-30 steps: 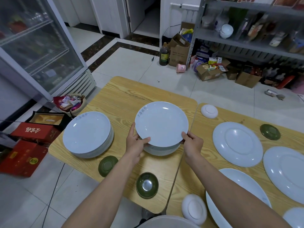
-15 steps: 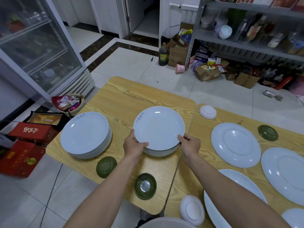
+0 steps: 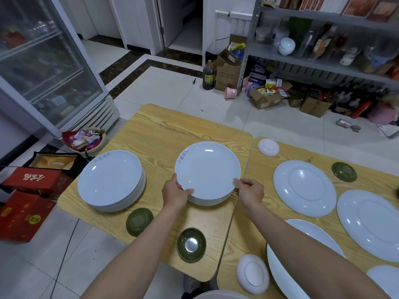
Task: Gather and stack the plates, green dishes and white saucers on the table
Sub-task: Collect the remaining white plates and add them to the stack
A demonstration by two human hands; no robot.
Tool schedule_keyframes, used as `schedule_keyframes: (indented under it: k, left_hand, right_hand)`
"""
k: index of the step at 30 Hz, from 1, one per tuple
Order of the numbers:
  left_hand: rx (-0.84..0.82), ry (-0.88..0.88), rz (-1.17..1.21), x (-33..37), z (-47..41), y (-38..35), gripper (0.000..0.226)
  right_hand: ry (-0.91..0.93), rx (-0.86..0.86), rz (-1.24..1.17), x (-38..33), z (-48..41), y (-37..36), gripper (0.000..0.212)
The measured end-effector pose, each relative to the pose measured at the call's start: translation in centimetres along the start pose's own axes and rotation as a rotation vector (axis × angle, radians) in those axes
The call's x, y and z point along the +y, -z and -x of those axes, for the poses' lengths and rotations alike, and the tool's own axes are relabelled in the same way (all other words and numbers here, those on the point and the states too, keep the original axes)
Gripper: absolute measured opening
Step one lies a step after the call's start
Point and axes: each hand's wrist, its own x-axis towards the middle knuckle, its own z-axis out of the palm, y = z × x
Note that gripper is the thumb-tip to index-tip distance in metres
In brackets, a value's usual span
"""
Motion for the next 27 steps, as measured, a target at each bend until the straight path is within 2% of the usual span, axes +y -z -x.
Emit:
schedule_keyframes:
  k: [2,3,6,9,11,15,20,27]
  left_hand:
    - [0.041,-0.068,-0.087,0.3,0.1,0.0,0.029]
    - [0.049,-0.126,-0.132,0.5,0.2,0.0,0.038]
    - [-0.027,-0.335,-0.328,1.8,0.8,-0.6,0.047]
    - [-0.168,-0.493,-0.567,3.2,1.6,-1.9,0.05]
    - [-0.232,-0.556,-0.684,4.0,2.2,-3.1,0.052]
    - [-0.295,-0.669,-0.866,5.8,3.9,-5.7,0.055]
    - [-0.346,-0.779,-0.974,7.6,7.3,-8.6,0.059]
    - [-0.351,-0.932,-1.053,9.8,15.0,-15.7,0.061]
  right_hand:
    - [0.057,-0.052,0.071,0.0,0.3,0.8,0.011]
    - [0.109,-0.092,0.138,-0.1,0.6,1.5,0.015]
    - [0.284,-0.234,0.429,-0.8,1.4,4.0,0.043]
    - [0.409,-0.342,0.716,-1.8,2.1,6.4,0.058]
    - [0.453,-0.374,0.907,-2.4,2.6,7.9,0.063]
    - [0.542,-0.33,1.212,-3.1,3.4,10.8,0.07]
    - [0.597,-0.274,1.384,-2.6,4.4,15.2,0.072]
    - [0.536,-0.174,1.397,0.5,6.2,26.2,0.074]
